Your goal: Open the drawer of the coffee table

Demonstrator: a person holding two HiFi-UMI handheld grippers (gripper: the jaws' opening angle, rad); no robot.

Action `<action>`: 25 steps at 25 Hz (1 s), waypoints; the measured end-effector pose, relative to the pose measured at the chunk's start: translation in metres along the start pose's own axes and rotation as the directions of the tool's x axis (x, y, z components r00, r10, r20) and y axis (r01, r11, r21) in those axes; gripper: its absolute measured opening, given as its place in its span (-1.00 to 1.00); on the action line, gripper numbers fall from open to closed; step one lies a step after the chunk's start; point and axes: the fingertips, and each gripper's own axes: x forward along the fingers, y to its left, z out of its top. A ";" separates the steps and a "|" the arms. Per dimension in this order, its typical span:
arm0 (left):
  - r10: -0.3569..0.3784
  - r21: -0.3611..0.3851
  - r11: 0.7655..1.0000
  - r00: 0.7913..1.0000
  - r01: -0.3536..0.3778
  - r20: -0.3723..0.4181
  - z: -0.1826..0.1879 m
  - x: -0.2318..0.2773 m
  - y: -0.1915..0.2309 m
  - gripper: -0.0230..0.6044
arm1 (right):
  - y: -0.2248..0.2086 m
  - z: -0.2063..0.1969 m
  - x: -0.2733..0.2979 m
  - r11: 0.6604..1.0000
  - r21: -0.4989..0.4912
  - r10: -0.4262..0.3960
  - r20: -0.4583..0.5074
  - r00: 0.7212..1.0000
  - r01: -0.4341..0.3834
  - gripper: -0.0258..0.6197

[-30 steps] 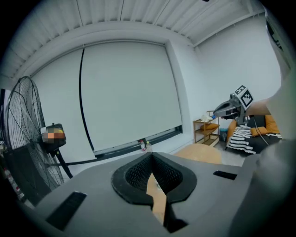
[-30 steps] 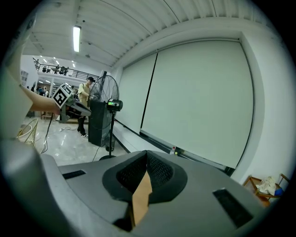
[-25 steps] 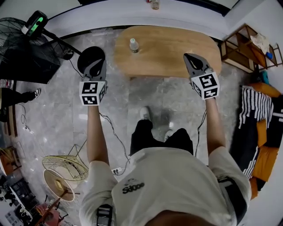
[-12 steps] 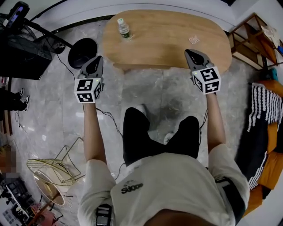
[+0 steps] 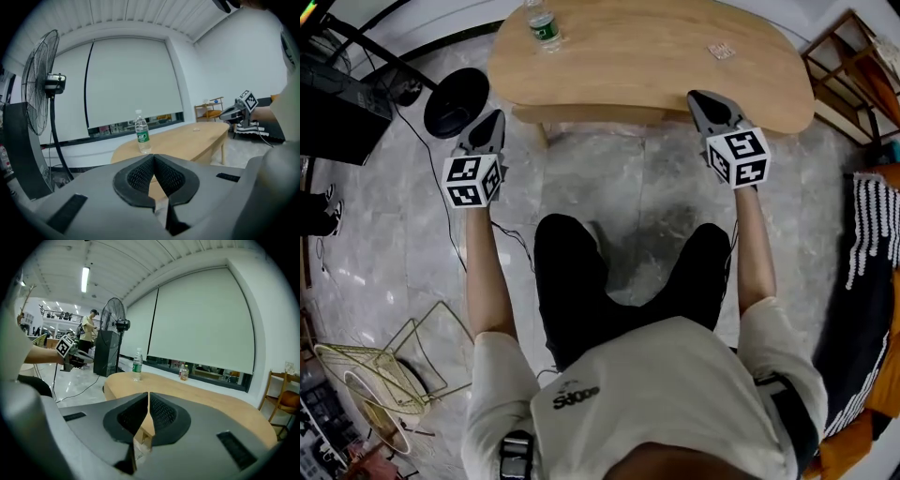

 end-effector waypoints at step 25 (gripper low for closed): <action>-0.005 -0.121 0.993 0.998 -0.003 -0.062 -0.132 0.013 -0.036 -0.38 | 0.037 -0.136 0.026 0.995 0.069 0.081 -0.085 0.993 -0.075 -0.43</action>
